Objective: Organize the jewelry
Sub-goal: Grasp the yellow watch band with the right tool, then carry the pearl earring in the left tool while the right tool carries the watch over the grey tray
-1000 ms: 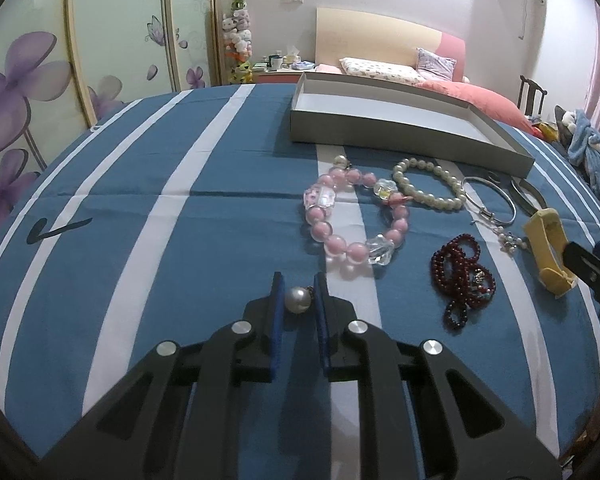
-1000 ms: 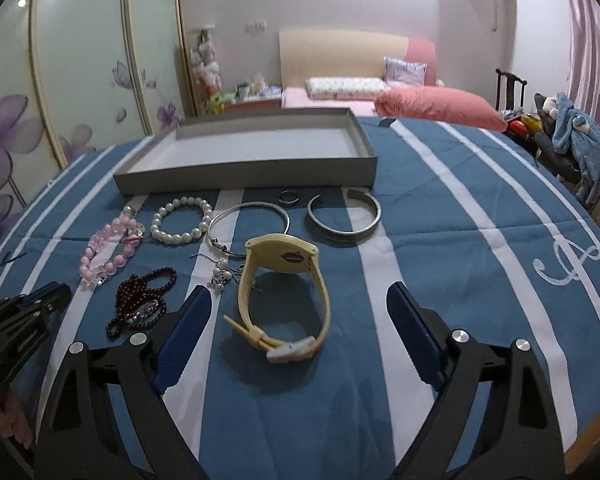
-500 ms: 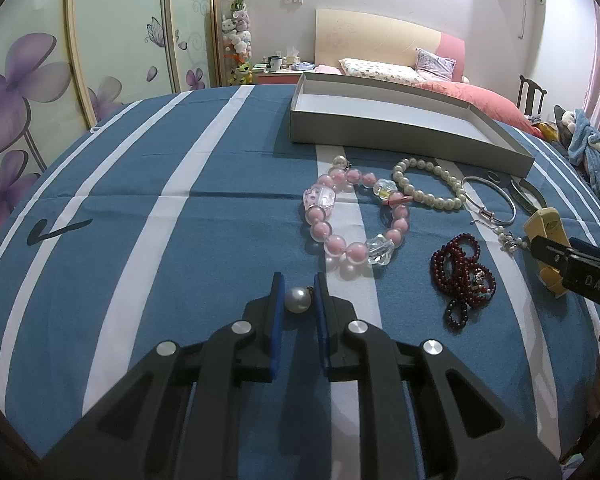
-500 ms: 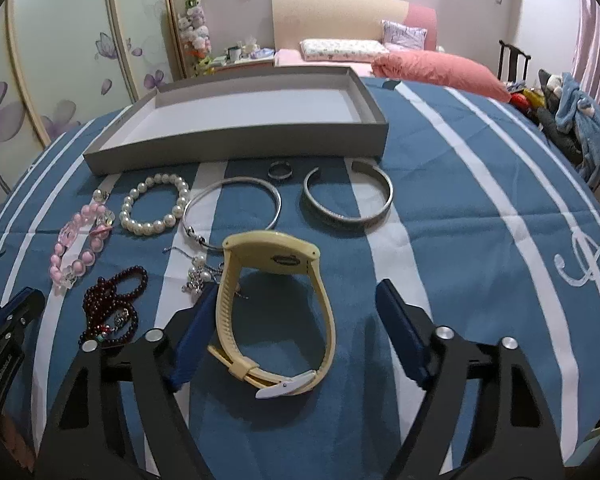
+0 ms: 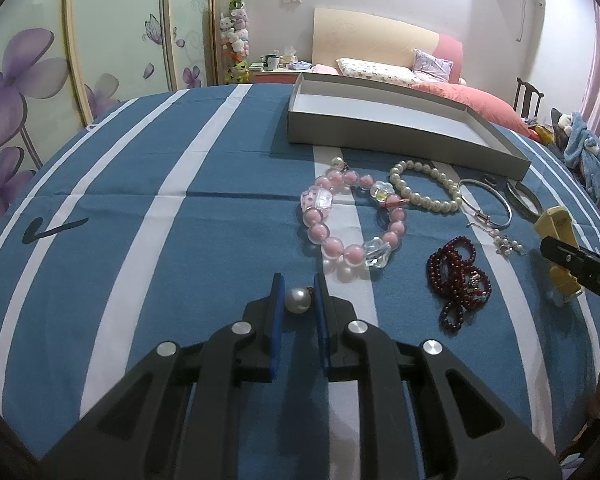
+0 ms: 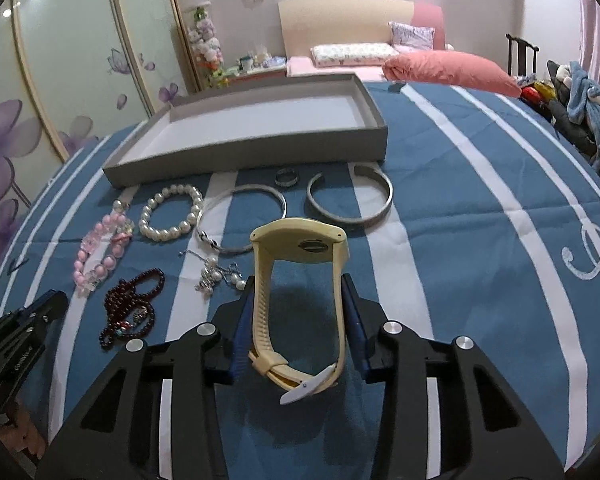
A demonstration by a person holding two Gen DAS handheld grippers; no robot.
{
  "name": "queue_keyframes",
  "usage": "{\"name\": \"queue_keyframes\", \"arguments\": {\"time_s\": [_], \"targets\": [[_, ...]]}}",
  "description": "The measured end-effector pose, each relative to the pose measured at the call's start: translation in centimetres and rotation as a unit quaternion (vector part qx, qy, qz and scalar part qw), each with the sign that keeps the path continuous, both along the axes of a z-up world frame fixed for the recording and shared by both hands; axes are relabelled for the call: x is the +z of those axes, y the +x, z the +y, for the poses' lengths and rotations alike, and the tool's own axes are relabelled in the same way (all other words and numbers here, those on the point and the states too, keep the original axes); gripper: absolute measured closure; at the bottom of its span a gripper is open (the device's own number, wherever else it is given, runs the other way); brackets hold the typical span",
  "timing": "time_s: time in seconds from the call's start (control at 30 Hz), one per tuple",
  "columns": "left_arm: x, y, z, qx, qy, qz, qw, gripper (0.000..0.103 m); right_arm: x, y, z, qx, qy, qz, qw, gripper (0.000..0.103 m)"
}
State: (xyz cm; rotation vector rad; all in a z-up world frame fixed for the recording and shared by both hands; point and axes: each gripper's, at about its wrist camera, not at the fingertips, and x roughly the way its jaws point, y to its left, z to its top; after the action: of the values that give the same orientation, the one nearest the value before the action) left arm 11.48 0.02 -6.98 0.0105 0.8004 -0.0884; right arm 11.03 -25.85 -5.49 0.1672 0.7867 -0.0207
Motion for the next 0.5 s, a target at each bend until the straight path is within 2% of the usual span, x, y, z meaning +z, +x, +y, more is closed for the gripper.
{"name": "queue_keyframes", "arguments": {"time_s": [0.17,0.5], "targets": [[0.7,-0.3,0.0,-0.003,-0.008,-0.018,0.9998,0.088,1.6,-0.8,0.3,0.006,-0.009,-0.048,0.999,0.062],[3.3,-1.2,0.1,-0.007,-0.024,-0.083,0.9963,0.088,4.2,-2.1,1.0,0.012,-0.032,-0.149,0.988,0.062]]}}
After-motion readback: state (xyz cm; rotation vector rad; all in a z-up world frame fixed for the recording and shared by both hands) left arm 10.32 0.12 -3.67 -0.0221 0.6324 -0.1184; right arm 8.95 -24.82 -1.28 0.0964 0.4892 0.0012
